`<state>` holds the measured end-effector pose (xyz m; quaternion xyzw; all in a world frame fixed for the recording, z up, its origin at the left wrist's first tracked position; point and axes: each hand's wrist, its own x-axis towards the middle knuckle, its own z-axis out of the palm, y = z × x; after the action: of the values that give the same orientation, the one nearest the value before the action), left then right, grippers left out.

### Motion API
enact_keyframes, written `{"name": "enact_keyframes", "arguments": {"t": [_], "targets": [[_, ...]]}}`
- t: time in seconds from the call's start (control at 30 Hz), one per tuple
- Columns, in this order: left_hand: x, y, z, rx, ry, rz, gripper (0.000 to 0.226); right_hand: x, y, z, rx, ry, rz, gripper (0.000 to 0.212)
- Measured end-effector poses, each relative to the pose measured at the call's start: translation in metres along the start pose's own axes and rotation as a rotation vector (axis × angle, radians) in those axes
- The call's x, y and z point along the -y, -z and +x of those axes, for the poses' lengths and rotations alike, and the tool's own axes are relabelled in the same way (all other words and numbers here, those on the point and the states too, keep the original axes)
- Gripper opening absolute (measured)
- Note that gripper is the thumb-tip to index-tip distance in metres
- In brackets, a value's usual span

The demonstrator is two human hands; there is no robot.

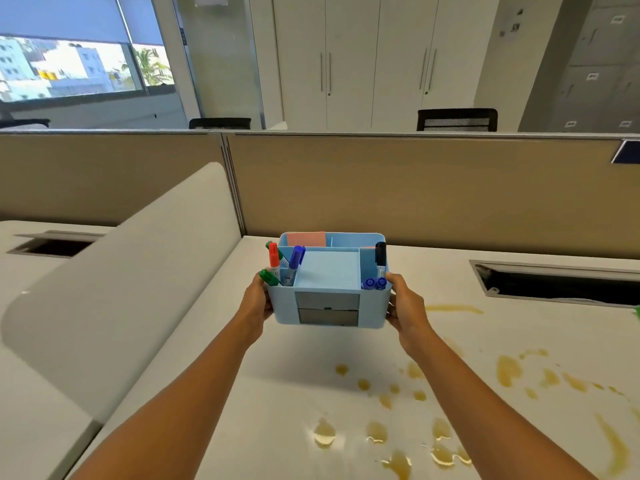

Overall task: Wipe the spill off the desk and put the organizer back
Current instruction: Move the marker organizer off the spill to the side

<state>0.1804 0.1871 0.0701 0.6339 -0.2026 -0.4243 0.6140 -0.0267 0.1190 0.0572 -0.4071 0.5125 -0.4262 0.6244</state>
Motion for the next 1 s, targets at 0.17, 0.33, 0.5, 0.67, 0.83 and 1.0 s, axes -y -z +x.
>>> {"name": "enact_keyframes", "arguments": {"t": [0.17, 0.33, 0.5, 0.67, 0.83, 1.0], "targets": [[0.01, 0.055, 0.002, -0.04, 0.007, 0.007, 0.03, -0.033, -0.043, -0.024, -0.005, -0.029, -0.004, 0.027], [0.026, 0.104, 0.006, -0.053, 0.024, 0.007, 0.031, -0.063, -0.079, -0.043, 0.003, -0.056, 0.005, 0.025], [0.037, 0.134, 0.008, -0.077, 0.048, -0.009, 0.028, -0.083, -0.1, -0.056, 0.002, -0.075, 0.008, 0.02], [0.044, 0.151, 0.017, -0.082, 0.067, -0.021, 0.028, -0.1, -0.113, -0.062, 0.01, -0.074, 0.057, 0.012], [0.049, 0.159, 0.021, -0.072, 0.067, -0.012, 0.03, -0.111, -0.12, -0.06, -0.004, -0.081, 0.069, 0.015], [0.052, 0.159, 0.026, -0.07, 0.07, -0.017, 0.033, -0.118, -0.123, -0.056, -0.012, -0.1, 0.066, 0.015]]}}
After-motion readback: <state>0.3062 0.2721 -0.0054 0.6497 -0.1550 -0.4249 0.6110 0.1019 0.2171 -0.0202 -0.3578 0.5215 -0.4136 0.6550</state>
